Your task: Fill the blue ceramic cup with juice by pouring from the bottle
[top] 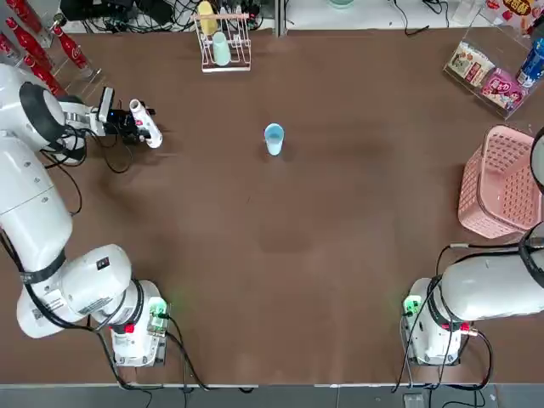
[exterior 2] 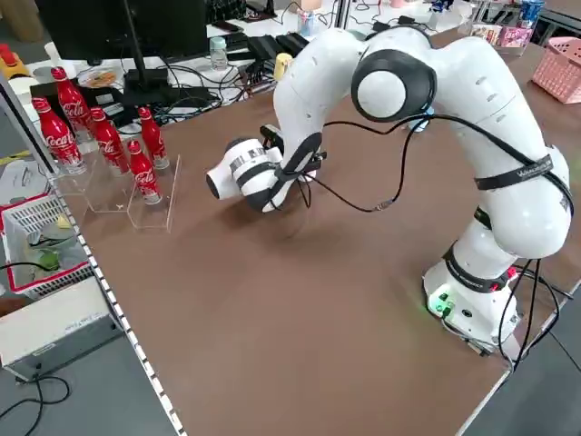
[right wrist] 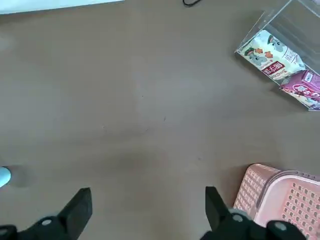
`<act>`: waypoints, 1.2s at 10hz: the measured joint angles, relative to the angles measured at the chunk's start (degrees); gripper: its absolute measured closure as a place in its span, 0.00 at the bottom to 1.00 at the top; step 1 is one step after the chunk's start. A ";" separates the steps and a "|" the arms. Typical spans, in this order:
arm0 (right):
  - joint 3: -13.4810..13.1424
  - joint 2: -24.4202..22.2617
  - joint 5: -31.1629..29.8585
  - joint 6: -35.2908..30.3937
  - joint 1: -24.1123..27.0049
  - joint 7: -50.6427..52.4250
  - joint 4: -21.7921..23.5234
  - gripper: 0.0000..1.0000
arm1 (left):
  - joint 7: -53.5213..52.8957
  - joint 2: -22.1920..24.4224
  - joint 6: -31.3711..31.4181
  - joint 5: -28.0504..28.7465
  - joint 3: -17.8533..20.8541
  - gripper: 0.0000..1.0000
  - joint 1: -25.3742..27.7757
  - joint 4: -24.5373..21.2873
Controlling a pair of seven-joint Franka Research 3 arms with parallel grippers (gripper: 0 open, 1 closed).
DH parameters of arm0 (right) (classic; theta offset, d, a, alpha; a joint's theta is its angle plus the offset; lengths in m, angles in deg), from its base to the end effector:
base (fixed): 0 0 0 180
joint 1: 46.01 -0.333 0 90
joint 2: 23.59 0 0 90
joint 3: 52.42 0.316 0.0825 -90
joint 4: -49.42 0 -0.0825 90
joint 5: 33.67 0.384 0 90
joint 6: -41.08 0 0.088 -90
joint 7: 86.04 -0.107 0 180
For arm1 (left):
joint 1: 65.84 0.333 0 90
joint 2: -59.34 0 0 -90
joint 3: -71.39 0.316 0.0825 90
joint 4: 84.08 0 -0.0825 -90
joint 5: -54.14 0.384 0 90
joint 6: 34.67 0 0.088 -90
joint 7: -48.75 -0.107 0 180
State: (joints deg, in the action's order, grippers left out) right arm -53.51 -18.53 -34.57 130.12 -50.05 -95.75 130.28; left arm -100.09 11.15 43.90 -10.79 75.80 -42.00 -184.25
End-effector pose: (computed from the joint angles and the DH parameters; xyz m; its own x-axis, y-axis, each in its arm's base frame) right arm 0.5802 0.0288 0.6481 0.9914 -0.1179 0.0566 -0.1185 -0.9929 0.0079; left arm 0.5375 0.1613 0.1108 0.0720 -0.1011 0.9923 -0.9974 0.0029 0.0727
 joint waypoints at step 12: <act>-0.75 -3.74 0.05 2.42 0.07 0.00 5.99 0.00 | 1.05 2.00 0.18 4.44 1.18 0.00 2.67 2.36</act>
State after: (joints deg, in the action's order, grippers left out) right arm -54.26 -22.26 -34.51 132.54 -49.97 -95.75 136.27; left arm -99.04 13.15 44.08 -6.34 76.98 -39.34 -181.88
